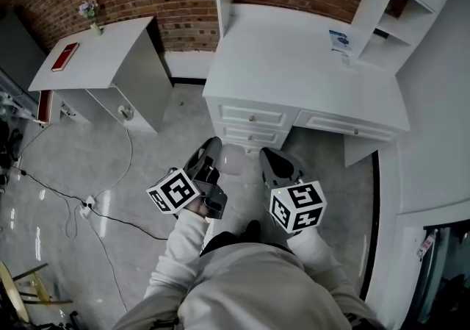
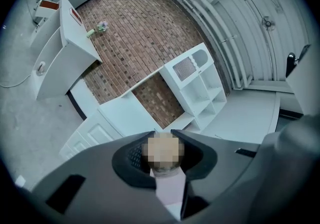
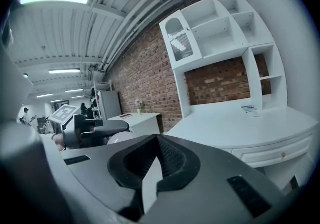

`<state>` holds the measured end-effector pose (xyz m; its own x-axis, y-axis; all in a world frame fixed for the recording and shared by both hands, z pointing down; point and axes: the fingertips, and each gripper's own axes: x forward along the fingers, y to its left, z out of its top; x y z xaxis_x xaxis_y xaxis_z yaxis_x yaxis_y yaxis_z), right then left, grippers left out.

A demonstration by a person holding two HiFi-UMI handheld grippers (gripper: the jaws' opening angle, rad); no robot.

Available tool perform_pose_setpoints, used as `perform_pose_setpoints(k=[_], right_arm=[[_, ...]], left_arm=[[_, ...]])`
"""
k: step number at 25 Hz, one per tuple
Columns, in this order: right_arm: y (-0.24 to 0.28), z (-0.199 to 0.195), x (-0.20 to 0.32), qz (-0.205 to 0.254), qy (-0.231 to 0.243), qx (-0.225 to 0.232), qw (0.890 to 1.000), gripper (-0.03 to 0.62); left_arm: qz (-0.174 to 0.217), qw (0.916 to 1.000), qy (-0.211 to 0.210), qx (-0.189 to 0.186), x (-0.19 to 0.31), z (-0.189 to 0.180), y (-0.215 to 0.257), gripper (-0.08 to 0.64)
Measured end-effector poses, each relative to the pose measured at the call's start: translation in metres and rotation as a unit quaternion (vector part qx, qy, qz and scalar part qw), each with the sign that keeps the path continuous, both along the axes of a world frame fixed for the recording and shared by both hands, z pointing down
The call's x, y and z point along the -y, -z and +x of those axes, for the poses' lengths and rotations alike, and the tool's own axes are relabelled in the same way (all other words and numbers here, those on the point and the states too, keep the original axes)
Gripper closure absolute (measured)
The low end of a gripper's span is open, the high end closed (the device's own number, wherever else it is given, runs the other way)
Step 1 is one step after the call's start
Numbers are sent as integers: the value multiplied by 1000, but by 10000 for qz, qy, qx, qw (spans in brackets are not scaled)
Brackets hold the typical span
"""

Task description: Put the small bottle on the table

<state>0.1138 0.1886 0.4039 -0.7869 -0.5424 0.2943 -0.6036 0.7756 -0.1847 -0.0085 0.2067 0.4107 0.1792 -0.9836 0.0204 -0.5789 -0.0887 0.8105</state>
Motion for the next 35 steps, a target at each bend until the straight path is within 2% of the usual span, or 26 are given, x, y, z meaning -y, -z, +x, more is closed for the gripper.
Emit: perform_pose_setpoints(k=[3, 7, 11, 16, 28, 35], right_arm=[[2, 2, 3, -7, 36, 45, 10000, 565], [-1, 1, 10, -130, 77, 104, 9998, 565], [-1, -8, 30, -120, 6, 142, 9998, 565], [-14, -24, 71, -75, -213, -42, 9997, 565], [-21, -108, 205, -145, -766, -128, 9969, 565], [-25, -144, 259, -130, -1060, -367, 9936, 565]], left_arm=[[29, 9999, 61, 75, 2, 0, 2, 453], [-105, 9998, 143, -11, 8, -5, -5, 454], [-161, 9998, 148, -26, 31, -18, -10, 453], [-134, 9999, -42, -24, 77, -37, -17, 454], [-187, 9985, -509, -31, 226, -122, -30, 454], [-192, 9971, -741, -34, 287, -161, -35, 456]])
